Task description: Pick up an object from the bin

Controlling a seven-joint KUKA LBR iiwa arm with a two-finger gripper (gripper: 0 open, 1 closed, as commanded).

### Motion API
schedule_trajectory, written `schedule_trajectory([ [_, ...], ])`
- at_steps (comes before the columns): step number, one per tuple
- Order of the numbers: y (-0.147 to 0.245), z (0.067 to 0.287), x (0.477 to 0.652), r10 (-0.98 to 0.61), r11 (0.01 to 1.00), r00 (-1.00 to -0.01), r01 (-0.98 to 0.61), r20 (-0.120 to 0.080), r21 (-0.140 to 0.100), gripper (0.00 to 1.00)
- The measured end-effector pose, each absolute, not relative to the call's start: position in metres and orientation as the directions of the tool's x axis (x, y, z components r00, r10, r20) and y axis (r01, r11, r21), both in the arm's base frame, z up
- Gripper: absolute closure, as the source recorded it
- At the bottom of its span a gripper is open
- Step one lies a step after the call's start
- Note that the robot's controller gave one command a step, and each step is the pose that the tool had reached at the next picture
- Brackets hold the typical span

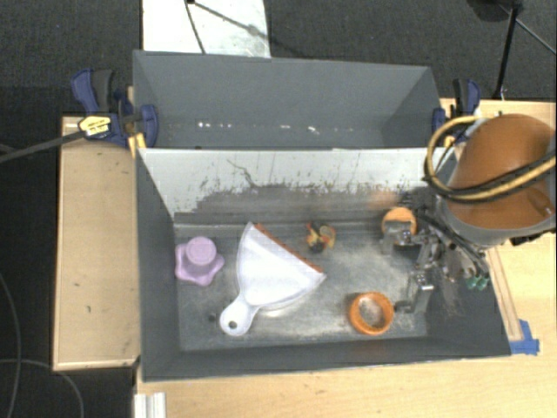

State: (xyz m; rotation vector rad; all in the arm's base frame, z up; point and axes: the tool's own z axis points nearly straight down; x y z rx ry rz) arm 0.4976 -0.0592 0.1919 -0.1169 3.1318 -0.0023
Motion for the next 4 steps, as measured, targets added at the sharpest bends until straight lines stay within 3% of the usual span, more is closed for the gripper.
schedule_trajectory([
  [1,-0.052,0.181,0.497,-0.100,0.995,-0.995,-0.100,-0.003,0.000,0.00],
  [2,-0.060,0.184,0.531,-0.120,0.993,-0.993,-0.120,-0.001,0.001,0.00],
  [3,-0.060,0.154,0.507,-0.042,0.999,-0.999,-0.042,-0.008,-0.001,0.00],
  [4,-0.040,0.140,0.490,-0.112,0.994,-0.994,-0.112,0.001,0.000,0.00],
])
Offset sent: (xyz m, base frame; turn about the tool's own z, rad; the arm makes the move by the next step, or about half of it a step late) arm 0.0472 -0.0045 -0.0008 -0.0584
